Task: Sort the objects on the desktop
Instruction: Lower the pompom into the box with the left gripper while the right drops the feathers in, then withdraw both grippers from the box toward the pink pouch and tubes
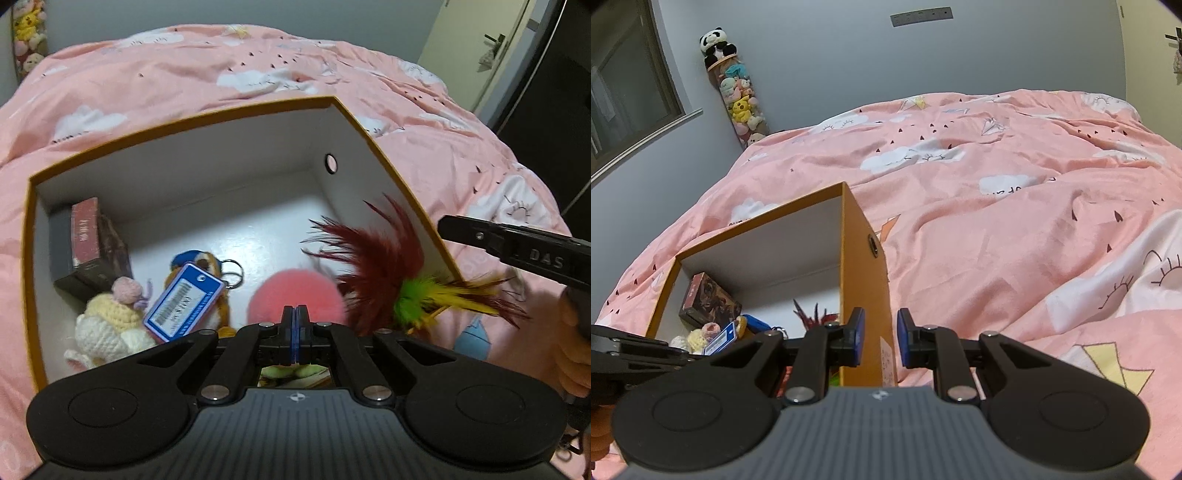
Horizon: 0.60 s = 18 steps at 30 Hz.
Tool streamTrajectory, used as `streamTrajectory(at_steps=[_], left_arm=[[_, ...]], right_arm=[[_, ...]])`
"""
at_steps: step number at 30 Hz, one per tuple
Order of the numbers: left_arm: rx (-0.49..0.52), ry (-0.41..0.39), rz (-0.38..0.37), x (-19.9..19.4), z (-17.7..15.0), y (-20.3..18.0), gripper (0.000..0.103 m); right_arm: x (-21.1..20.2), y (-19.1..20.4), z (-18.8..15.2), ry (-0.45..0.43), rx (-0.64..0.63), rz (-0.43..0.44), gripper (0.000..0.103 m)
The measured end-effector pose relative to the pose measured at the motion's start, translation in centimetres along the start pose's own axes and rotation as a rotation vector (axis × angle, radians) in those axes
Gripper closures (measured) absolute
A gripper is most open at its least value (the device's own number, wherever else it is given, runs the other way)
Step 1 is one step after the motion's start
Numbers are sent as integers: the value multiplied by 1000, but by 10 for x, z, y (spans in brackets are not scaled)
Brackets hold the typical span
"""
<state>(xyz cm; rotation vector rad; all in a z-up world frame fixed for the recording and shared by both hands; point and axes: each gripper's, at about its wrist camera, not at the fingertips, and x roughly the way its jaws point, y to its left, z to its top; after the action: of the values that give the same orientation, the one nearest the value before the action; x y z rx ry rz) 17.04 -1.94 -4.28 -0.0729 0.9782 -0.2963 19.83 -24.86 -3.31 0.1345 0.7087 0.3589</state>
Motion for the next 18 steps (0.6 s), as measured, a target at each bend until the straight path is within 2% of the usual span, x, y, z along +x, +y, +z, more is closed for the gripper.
streamTrajectory(at_steps=[5,10,13,18], left_arm=[[-14,-66,5,-24,-7,0,103],[11,-156,75,-54,-21,-10,98],[16,-189,100,-68,-32,-18,95],[-8,-216,142,-84,-52,-24,94]], right_arm=[[-9,14,-3,-4,-36,26,81],[-21,31,-8,-18,-71,66,76],[-30,42,-13,-23,-98,87,72],[-41,54,-29,7,-121,92,67]])
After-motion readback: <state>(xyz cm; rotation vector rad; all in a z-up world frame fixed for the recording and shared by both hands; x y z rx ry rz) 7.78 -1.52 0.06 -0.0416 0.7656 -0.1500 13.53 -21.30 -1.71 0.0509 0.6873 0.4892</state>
